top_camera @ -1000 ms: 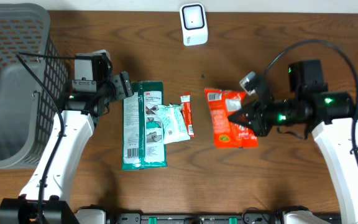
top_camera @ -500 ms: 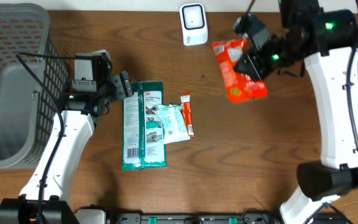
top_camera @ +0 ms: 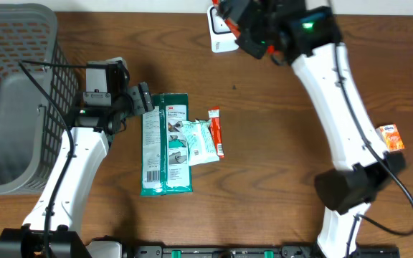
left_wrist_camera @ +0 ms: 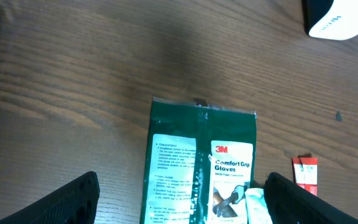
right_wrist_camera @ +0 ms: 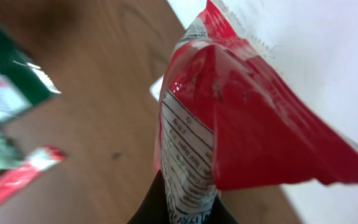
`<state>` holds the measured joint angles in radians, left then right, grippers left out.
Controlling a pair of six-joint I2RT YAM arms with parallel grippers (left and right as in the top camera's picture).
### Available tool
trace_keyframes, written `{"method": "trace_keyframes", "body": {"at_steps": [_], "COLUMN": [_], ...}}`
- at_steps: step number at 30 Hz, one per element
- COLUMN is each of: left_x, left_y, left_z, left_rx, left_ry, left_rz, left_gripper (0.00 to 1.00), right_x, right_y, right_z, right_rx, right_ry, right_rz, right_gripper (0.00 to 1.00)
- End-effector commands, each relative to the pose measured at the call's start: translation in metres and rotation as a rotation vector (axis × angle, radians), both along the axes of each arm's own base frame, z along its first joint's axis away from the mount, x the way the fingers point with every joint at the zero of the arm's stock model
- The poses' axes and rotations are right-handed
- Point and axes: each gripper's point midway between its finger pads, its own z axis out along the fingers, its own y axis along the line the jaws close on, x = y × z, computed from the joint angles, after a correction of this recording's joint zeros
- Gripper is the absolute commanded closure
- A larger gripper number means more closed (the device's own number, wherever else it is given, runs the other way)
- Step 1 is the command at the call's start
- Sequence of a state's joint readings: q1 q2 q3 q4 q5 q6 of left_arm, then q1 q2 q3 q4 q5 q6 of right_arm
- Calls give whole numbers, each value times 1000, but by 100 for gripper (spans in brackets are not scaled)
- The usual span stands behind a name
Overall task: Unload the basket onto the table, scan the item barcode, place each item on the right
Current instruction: 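Hold the red bag up against the white scanner with right gripper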
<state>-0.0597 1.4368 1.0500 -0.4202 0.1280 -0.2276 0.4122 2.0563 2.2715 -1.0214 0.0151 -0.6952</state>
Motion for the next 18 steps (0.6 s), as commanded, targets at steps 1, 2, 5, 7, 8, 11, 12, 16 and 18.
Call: {"method": "trace_keyframes", "body": {"at_steps": [1, 2, 5, 7, 8, 11, 12, 16, 18], "left_x": [3, 3, 3, 3, 3, 3, 3, 3, 3], "left_y": [2, 2, 2, 2, 2, 2, 2, 2, 2], "left_z": [7, 7, 7, 7, 7, 7, 7, 7, 7], "left_rx": [14, 14, 14, 14, 14, 14, 14, 14, 14], "left_ry": [-19, -19, -19, -19, -19, -19, -19, -19, -19], "left_rz": [-2, -2, -2, -2, -2, -2, -2, -2, -2], "left_gripper": [15, 15, 15, 15, 15, 15, 14, 15, 15], "right_x": [34, 45, 71, 87, 93, 106, 109, 121, 127], "right_y": [-10, -8, -5, -6, -6, -9, -10, -6, -6], "right_z": [-20, -27, -45, -57, -63, -81, -87, -102, -111], "right_rx": [-243, -281, -354, -390, -407, -451, -466, -512, -561], "right_ry": [-110, -135, -196, -229, -237, -254, -258, -283, -294], "right_rz": [-8, -7, -23, -43, -53, -86, -90, -60, -40], "right_gripper": [99, 99, 99, 99, 99, 99, 99, 99, 99]}}
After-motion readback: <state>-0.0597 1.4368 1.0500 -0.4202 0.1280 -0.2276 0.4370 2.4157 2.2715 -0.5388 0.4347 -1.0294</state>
